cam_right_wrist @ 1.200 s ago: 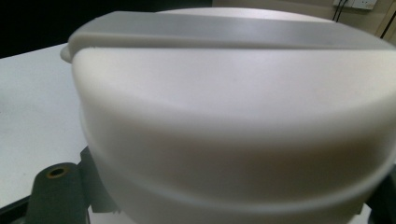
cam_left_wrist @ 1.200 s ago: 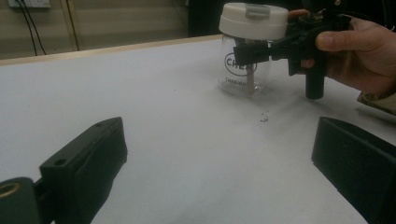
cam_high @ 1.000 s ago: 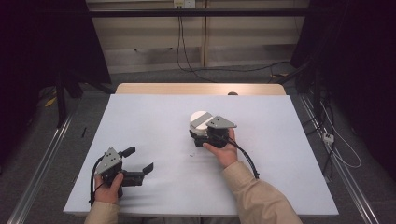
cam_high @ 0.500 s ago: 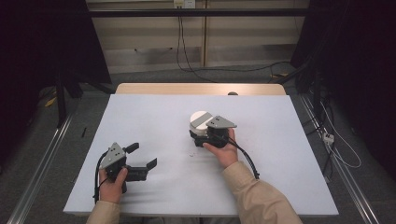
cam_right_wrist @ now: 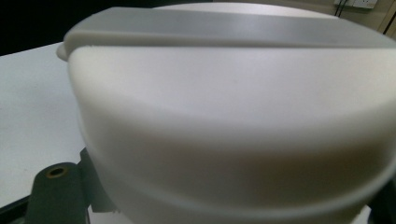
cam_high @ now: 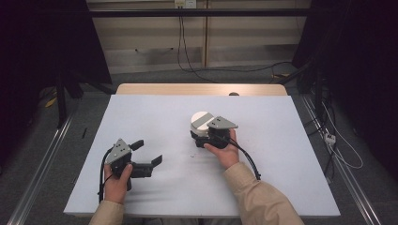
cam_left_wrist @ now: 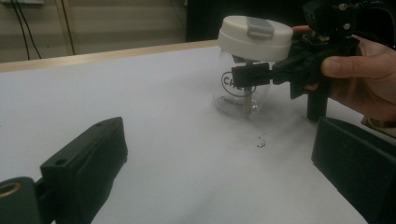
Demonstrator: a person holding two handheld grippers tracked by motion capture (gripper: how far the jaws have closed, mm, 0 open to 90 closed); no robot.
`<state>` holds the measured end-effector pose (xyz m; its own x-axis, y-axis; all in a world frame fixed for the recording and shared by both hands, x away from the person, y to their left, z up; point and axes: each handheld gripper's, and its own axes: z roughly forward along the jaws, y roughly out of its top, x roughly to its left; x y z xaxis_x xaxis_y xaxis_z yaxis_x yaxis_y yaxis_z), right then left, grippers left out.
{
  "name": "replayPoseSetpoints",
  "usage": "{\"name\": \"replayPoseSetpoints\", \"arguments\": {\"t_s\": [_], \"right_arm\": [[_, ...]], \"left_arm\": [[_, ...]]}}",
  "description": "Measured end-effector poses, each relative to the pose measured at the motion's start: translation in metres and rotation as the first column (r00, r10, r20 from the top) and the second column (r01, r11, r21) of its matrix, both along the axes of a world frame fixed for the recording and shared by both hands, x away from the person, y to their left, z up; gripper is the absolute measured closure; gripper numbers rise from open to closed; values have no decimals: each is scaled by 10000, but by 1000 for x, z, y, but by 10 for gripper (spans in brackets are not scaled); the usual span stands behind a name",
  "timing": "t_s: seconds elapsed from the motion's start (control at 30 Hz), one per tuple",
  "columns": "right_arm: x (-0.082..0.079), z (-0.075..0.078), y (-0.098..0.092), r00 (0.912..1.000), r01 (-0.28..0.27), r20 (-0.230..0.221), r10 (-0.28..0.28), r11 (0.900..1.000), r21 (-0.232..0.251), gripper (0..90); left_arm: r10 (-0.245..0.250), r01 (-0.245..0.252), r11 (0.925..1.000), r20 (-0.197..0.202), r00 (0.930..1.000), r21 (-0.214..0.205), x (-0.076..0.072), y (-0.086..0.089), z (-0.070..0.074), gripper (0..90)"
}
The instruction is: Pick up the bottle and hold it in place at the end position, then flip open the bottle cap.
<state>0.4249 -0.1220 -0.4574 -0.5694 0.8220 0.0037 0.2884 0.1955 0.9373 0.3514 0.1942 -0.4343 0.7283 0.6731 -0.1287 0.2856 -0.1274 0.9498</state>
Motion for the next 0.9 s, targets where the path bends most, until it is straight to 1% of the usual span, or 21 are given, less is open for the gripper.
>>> {"name": "replayPoseSetpoints", "arguments": {"t_s": [0.33,0.7,0.9], "right_arm": [[0,0,0,10000,7,-26,-7,10000,20,186],[0,0,0,10000,11,-38,-11,10000,14,186],[0,0,0,10000,9,-55,-9,10000,16,186]], "left_arm": [[-99,99,10000,44,9999,-7,1,-4,4,31],[-174,174,9998,-108,9998,-60,5,-11,7,32],[-284,283,9996,-166,9995,-25,9,-19,9,32]]}}
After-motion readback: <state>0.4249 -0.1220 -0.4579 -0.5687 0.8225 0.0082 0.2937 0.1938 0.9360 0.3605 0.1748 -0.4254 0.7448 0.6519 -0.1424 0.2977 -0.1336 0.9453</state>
